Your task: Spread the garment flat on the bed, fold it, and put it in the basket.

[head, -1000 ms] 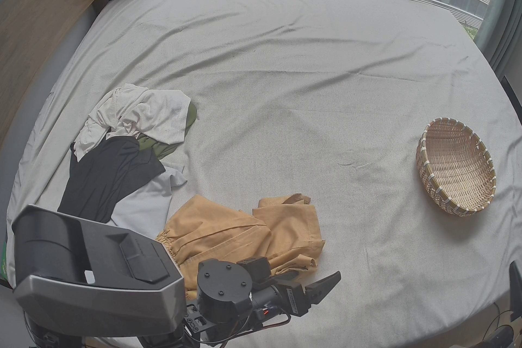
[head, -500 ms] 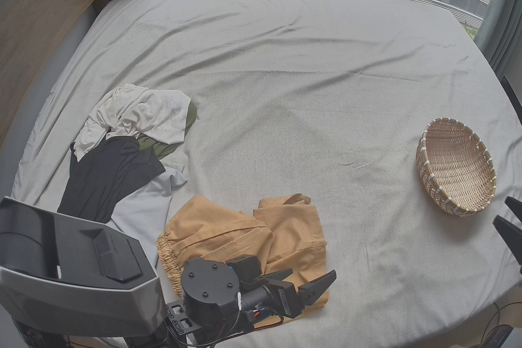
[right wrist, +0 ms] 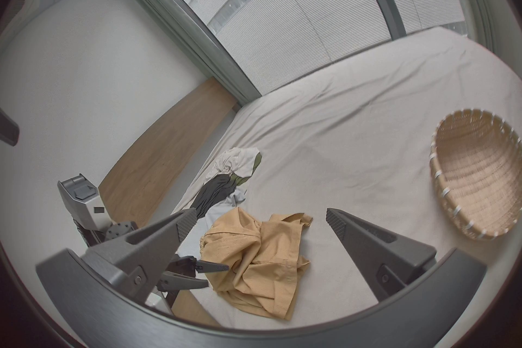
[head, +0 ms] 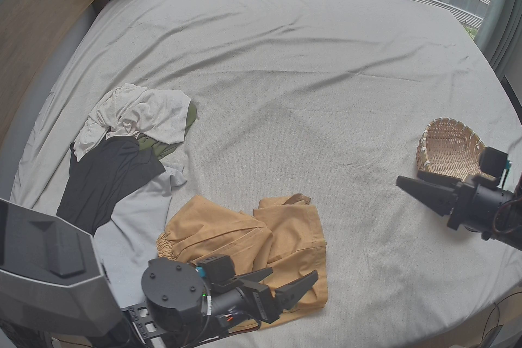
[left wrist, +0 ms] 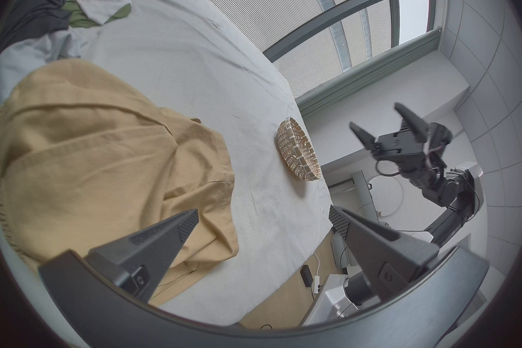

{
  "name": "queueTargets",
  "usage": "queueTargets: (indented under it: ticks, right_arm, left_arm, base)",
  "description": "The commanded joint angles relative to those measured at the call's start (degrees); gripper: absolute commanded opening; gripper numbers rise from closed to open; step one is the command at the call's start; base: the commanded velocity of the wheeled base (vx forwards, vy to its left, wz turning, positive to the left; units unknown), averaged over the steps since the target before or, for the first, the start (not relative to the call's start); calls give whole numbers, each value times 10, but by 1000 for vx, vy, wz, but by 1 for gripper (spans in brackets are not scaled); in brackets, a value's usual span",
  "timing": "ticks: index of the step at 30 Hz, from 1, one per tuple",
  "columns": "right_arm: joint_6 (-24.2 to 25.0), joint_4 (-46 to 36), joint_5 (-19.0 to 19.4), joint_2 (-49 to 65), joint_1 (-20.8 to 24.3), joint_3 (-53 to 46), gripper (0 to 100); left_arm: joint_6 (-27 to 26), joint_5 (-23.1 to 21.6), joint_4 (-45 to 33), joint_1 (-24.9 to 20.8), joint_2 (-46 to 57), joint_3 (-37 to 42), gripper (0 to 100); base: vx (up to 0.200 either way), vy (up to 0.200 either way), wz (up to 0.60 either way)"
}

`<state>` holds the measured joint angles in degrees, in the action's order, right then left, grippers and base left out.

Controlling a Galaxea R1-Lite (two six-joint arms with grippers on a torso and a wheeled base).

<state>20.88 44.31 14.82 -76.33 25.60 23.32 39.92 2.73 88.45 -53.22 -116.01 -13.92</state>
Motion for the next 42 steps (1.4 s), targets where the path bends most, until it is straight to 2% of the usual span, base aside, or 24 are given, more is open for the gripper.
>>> queueTargets:
  ticks: [1,8,13,19,29,42]
  right_arm:
    - [12,26,8,-86,9,7,100]
    - [14,82,8,-134,15,0,100]
    - [21,115,8,-159,23,-13,100]
    - [36,133,11,-160,30,-17,100]
    - [37,136,12,-160,26,-20,100]
    - [37,136,12,-167,23,-20,100]
  left_arm:
    - [-2,17,1,8,70,50,100]
    - [-1,18,1,25,113,90,100]
    - [-13,18,2,72,122,137,100]
    - [-8,18,-13,109,162,139,100]
    - [-7,15,-55,180,161,139,100]
    - [2,19,-159,190,203,139,100]
  base:
    - [0,0,0]
    - [0,0,0]
    - [0,0,0]
    - [0,0,0]
    - [0,0,0]
    - [0,0,0]
